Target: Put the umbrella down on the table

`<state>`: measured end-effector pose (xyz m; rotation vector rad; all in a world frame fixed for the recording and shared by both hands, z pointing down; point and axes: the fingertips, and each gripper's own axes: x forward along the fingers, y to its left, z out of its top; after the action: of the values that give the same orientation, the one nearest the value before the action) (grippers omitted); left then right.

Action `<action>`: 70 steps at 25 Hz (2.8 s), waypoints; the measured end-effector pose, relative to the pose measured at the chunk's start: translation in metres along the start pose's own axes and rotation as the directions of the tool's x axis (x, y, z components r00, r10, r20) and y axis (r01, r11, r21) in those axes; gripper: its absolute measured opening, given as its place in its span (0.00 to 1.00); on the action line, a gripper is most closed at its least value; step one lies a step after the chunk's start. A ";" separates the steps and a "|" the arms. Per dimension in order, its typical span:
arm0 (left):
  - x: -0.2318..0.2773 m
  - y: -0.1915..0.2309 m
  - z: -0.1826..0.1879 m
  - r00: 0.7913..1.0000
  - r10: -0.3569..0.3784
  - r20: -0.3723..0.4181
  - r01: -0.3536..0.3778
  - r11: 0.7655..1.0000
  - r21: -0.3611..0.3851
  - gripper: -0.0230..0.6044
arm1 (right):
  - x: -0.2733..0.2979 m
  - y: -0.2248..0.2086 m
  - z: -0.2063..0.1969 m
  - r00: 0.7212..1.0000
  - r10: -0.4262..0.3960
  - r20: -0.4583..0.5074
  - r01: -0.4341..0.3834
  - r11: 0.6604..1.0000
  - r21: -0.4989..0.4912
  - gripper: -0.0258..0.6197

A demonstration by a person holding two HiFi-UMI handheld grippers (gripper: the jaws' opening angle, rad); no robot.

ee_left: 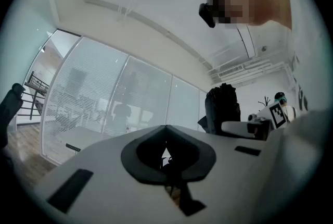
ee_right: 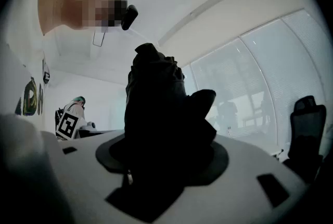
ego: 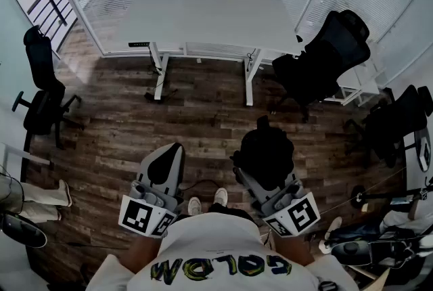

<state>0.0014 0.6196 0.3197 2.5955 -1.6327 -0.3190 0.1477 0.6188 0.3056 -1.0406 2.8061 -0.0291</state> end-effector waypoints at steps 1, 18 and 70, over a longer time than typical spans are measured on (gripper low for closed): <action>0.006 -0.003 -0.001 1.000 0.001 0.001 -0.001 1.000 0.002 0.05 | -0.001 -0.006 0.002 1.000 0.001 0.002 -0.001 1.000 0.001 0.43; 0.077 -0.037 -0.024 1.000 0.012 -0.020 -0.012 1.000 -0.001 0.05 | -0.018 -0.088 0.000 1.000 0.022 -0.004 -0.022 0.999 0.034 0.44; 0.333 0.253 -0.023 0.999 -0.019 -0.030 0.018 0.999 -0.036 0.05 | 0.327 -0.263 -0.034 1.000 0.012 -0.015 -0.011 0.999 0.034 0.44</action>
<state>-0.0784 0.2087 0.3343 2.5775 -1.5800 -0.3058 0.0679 0.2053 0.3144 -1.0208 2.8151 -0.0832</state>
